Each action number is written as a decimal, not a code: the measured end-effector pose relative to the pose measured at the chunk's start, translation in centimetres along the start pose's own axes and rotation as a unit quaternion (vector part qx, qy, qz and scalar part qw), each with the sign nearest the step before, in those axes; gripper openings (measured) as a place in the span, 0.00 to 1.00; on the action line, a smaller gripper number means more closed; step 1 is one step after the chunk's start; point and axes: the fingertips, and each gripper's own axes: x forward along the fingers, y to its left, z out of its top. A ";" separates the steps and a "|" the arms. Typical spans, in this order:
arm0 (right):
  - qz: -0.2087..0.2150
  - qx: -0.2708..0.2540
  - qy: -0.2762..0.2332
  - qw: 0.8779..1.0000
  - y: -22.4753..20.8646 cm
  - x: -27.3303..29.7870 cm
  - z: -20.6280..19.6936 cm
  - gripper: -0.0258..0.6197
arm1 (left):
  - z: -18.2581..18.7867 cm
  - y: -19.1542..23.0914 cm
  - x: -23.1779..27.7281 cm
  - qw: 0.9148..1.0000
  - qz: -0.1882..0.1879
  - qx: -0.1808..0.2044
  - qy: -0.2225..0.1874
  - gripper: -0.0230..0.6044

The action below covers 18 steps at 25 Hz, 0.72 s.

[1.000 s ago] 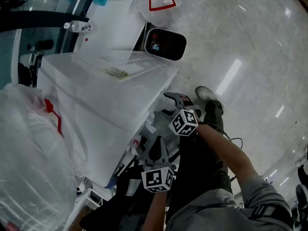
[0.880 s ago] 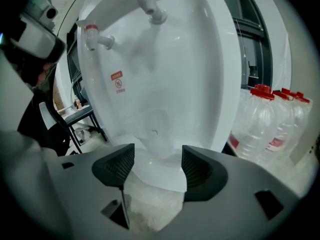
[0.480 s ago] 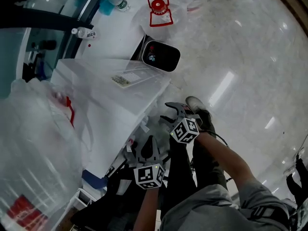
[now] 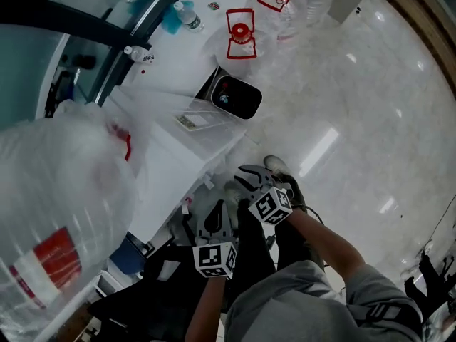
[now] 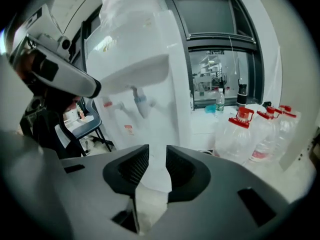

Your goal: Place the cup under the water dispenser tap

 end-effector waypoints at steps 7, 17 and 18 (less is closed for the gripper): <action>0.005 -0.014 -0.055 0.998 -0.4 -7.6 8.8 0.13 | 6.7 -3.1 -3.1 0.998 -0.005 0.004 -0.055 0.06; 0.024 -0.019 -0.128 0.991 -0.8 -16.6 19.7 0.06 | 16.1 -6.3 -7.4 0.989 0.004 0.039 -0.144 0.05; 0.026 -0.021 -0.131 0.991 -1.0 -17.2 20.3 0.06 | 16.8 -6.6 -7.8 0.988 0.006 0.040 -0.151 0.05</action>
